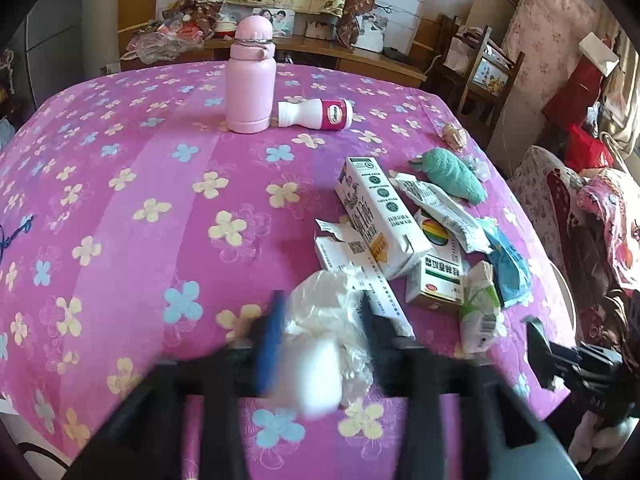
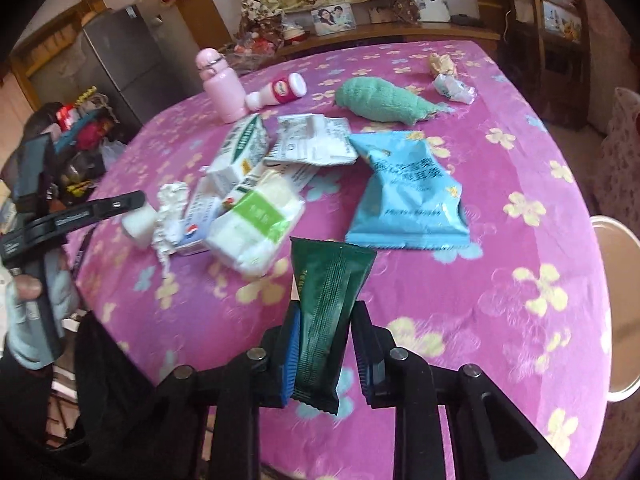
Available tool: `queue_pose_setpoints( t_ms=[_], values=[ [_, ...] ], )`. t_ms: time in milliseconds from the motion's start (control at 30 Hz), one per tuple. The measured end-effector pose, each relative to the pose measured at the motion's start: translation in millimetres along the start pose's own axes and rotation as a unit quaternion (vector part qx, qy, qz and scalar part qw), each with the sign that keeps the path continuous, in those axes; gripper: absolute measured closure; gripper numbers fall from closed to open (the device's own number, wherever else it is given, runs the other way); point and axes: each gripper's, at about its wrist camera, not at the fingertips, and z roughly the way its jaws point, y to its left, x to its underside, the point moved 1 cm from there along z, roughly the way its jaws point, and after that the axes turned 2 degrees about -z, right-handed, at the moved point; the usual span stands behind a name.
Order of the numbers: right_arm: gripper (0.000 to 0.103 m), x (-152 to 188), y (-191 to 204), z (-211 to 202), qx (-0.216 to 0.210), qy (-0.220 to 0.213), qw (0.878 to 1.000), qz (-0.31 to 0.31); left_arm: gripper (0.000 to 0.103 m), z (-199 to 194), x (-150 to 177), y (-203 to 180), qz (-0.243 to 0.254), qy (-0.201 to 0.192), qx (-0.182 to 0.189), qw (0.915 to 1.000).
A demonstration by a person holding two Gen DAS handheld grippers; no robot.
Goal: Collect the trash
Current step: 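Lift the tissue and green tube and carry both tools over the white bucket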
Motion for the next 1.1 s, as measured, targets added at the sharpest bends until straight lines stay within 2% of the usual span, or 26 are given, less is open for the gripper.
queue_pose_setpoints(
  t_ms=[33, 100, 233, 333, 367, 400, 433, 467, 500, 533, 633, 733, 933, 1100],
  values=[
    [0.077, 1, 1, -1, -0.001, -0.001, 1.000, -0.001, 0.037, 0, 0, 0, 0.000, -0.010, -0.012, 0.9999],
    [0.077, 3, 3, -3, -0.004, -0.002, 1.000, 0.000, 0.037, 3, -1, 0, 0.004, -0.016, -0.023, 0.9996],
    [0.077, 3, 5, -6, -0.006, -0.004, 1.000, -0.003, 0.037, 22, -3, 0, 0.008, 0.021, -0.012, 0.9997],
    [0.077, 1, 6, -7, -0.007, -0.007, 1.000, -0.004, 0.038, 37, 1, -7, 0.036, 0.048, -0.032, 0.9977],
    [0.077, 0, 7, -7, -0.008, -0.008, 1.000, -0.003, 0.044, 41, 3, -9, 0.042, 0.058, -0.038, 0.9967],
    [0.077, 0, 7, -8, -0.008, -0.008, 1.000, -0.003, 0.068, 46, 6, -10, 0.047, 0.072, -0.042, 0.9954],
    [0.077, 0, 8, -8, -0.008, -0.010, 1.000, -0.004, 0.074, 49, 8, -11, 0.049, 0.079, -0.042, 0.9948],
    [0.077, 0, 9, -9, -0.008, -0.011, 1.000, -0.005, 0.075, 48, 8, -11, 0.049, 0.075, -0.040, 0.9951],
    [0.077, -1, 9, -9, -0.008, -0.011, 1.000, -0.006, 0.085, 45, 7, -11, 0.049, 0.072, -0.037, 0.9955],
    [0.077, -1, 9, -10, -0.007, -0.013, 1.000, -0.007, 0.091, 42, 4, -11, 0.046, 0.070, -0.031, 0.9960],
    [0.077, -3, 7, -14, -0.006, -0.020, 1.000, -0.005, 0.092, 19, -12, -14, 0.034, 0.042, -0.009, 0.9985],
    [0.077, -4, 4, -20, -0.002, -0.029, 1.000, -0.003, 0.092, 2, -22, -30, 0.045, 0.025, 0.009, 0.9986],
    [0.077, -5, -17, -36, 0.015, -0.049, 0.999, 0.014, 0.092, -24, -23, -92, 0.083, 0.011, 0.070, 0.9940],
    [0.077, -1, -52, -50, 0.041, -0.061, 0.996, 0.040, 0.092, -19, -22, -158, 0.120, 0.022, 0.115, 0.9859]
  ],
)
